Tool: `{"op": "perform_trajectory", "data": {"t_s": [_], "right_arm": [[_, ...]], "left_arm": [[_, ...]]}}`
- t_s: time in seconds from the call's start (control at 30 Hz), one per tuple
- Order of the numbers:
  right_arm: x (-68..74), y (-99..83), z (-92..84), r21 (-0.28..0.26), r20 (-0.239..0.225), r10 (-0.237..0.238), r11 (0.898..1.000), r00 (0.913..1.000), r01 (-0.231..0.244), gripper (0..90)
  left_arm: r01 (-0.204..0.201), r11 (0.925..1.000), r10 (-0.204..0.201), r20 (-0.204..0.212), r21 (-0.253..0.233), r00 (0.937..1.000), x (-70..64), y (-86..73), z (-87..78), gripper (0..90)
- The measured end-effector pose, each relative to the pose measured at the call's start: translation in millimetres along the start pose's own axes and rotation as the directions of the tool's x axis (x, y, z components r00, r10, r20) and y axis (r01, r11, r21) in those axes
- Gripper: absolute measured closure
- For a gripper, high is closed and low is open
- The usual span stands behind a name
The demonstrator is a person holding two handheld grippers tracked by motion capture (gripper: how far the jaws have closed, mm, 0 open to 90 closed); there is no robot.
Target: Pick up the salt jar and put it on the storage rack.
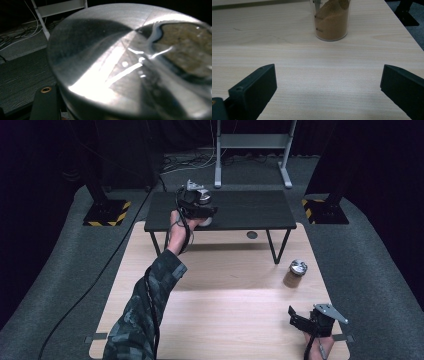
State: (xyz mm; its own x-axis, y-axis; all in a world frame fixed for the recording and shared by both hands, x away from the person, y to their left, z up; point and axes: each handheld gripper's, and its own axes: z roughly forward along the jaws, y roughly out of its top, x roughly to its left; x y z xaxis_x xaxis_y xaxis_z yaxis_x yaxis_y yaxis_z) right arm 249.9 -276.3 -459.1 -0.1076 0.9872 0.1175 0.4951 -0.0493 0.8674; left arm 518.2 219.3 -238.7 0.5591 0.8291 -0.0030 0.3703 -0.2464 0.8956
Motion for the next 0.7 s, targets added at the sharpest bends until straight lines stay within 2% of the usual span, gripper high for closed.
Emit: {"op": "perform_trajectory", "data": {"t_s": [0.3, 0.7], "right_arm": [[0.0, 0.1, 0.0, 0.000, 0.000, 0.001, 1.000, 1.0000, -0.001, 0.0], [-0.1, 0.1, 0.1, 0.001, -0.001, 0.001, 1.000, 1.0000, -0.001, 0.0]], "left_arm": [[0.003, 0.9997, -0.003, -0.019, -0.025, 0.9998, -1.8, -4.4, 4.2, 30.9], [-0.002, 0.9995, 0.001, -0.031, -0.032, 0.9995, -2.5, -4.3, 8.9, 30.8]]}}
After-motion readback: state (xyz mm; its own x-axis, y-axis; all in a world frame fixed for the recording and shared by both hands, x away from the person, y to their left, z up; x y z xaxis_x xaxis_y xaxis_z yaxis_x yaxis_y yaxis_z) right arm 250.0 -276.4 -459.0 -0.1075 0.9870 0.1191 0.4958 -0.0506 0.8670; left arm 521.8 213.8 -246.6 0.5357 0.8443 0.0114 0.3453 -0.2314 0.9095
